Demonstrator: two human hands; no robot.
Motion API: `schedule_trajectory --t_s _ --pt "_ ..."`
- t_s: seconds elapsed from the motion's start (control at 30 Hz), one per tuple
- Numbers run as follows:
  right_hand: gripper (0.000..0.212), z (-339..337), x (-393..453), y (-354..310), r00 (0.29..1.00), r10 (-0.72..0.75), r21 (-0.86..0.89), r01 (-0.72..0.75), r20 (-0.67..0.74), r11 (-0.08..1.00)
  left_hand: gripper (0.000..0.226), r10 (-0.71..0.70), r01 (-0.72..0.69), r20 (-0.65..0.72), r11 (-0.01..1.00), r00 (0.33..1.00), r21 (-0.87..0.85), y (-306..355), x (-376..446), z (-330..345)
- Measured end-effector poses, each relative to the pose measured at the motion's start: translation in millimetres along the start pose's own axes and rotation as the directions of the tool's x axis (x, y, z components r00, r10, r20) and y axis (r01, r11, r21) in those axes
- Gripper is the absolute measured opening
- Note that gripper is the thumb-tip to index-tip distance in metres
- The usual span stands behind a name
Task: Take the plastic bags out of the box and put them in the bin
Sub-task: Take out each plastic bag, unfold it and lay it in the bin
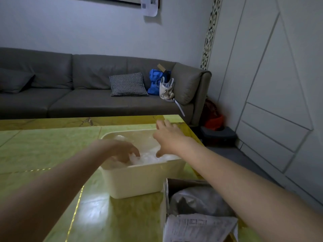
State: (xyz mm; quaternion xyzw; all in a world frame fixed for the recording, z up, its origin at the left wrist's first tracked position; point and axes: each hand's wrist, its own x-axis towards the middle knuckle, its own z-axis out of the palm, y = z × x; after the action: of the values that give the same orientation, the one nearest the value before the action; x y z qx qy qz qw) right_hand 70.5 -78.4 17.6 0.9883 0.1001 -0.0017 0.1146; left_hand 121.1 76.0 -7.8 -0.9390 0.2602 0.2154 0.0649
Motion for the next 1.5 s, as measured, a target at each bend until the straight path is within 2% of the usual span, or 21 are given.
schedule_trajectory --t_s 0.07,0.13,0.17,0.23,0.33,0.43,0.5,0.57,0.67,0.73,0.8,0.87,0.93,1.03,1.13,1.27,1.37,1.43,1.5 --pt "0.052 3 3 -8 0.993 -0.037 0.099 0.026 0.116 0.995 0.051 -0.003 0.003 0.015 1.000 1.000 -0.001 1 0 2" --pt "0.052 10 7 -10 0.951 -0.029 0.213 -0.039 0.308 0.976 0.046 -0.020 0.020 0.015 0.999 1.000 -0.036 0 -3 4" --pt "0.049 14 8 -10 0.935 -0.012 0.213 -0.069 0.354 0.975 0.044 -0.022 0.022 0.003 0.998 1.000 -0.056 -1 -4 4" --pt "0.046 17 7 -6 0.944 0.023 0.204 -0.094 0.328 0.974 0.043 -0.012 0.009 -0.029 0.993 1.000 -0.121 -6 -12 0" --pt "0.046 9 -1 4 0.973 0.059 0.251 -0.116 0.223 0.961 0.046 0.009 -0.023 -0.041 0.935 0.999 -0.354 -9 -30 -13" --pt "0.046 -11 -22 17 0.990 0.096 0.375 -0.128 0.102 0.918 0.035 -0.012 -0.070 -0.183 0.896 0.983 -0.438 -9 -46 -27" --pt "0.030 -24 -46 22 0.992 0.124 0.454 -0.110 -0.001 0.884 0.023 -0.018 -0.129 -0.332 0.901 0.943 -0.415 -2 -54 -30" --pt "0.023 -32 -72 24 0.991 0.131 0.532 -0.120 0.017 0.838 0.020 0.035 -0.225 -0.432 0.890 0.901 -0.397 15 -63 -28" --pt "0.029 -35 -111 17 0.944 0.045 0.481 -0.207 0.327 0.852 0.022 0.206 -0.363 -0.411 0.862 0.888 -0.353 58 -77 -13" --pt "0.032 -30 -125 9 0.905 0.050 0.324 -0.203 0.423 0.924 0.022 0.298 -0.422 -0.400 0.865 0.867 -0.270 84 -81 -3" --pt "0.038 -20 -138 2 0.913 0.105 0.149 -0.176 0.394 0.973 0.023 0.342 -0.414 -0.358 0.898 0.869 -0.149 106 -85 6" --pt "0.037 -7 -146 -5 0.932 0.147 0.128 -0.199 0.332 0.972 0.028 0.318 -0.346 -0.272 0.937 0.908 -0.059 120 -88 15" --pt "0.026 3 -148 -10 0.949 0.174 0.189 -0.228 0.262 0.955 0.030 0.301 -0.310 -0.230 0.951 0.925 -0.004 125 -86 24" --pt "0.005 5 -150 -10 0.968 0.196 0.253 -0.232 0.159 0.939 0.029 0.276 -0.283 -0.288 0.959 0.917 0.017 126 -87 30" --pt "0.011 6 -149 -6 0.967 0.216 0.327 -0.249 0.134 0.912 0.026 0.247 -0.256 -0.380 0.966 0.891 0.029 128 -87 34" --pt "0.016 8 -146 -1 0.957 0.230 0.443 -0.285 0.174 0.850 0.025 0.180 -0.198 -0.459 0.980 0.870 0.009 132 -88 36" --pt "0.026 -1 -147 4 0.951 0.219 0.566 -0.306 0.218 0.765 0.018 0.193 -0.241 -0.500 0.970 0.844 -0.033 128 -89 36" --pt "0.024 -6 -147 6 0.954 0.232 0.625 -0.300 0.191 0.721 0.014 0.210 -0.278 -0.507 0.959 0.836 -0.060 125 -91 36" --pt "0.034 -9 -146 7 0.952 0.250 0.664 -0.302 0.175 0.684 0.016 0.226 -0.299 -0.496 0.951 0.838 -0.072 124 -93 37"
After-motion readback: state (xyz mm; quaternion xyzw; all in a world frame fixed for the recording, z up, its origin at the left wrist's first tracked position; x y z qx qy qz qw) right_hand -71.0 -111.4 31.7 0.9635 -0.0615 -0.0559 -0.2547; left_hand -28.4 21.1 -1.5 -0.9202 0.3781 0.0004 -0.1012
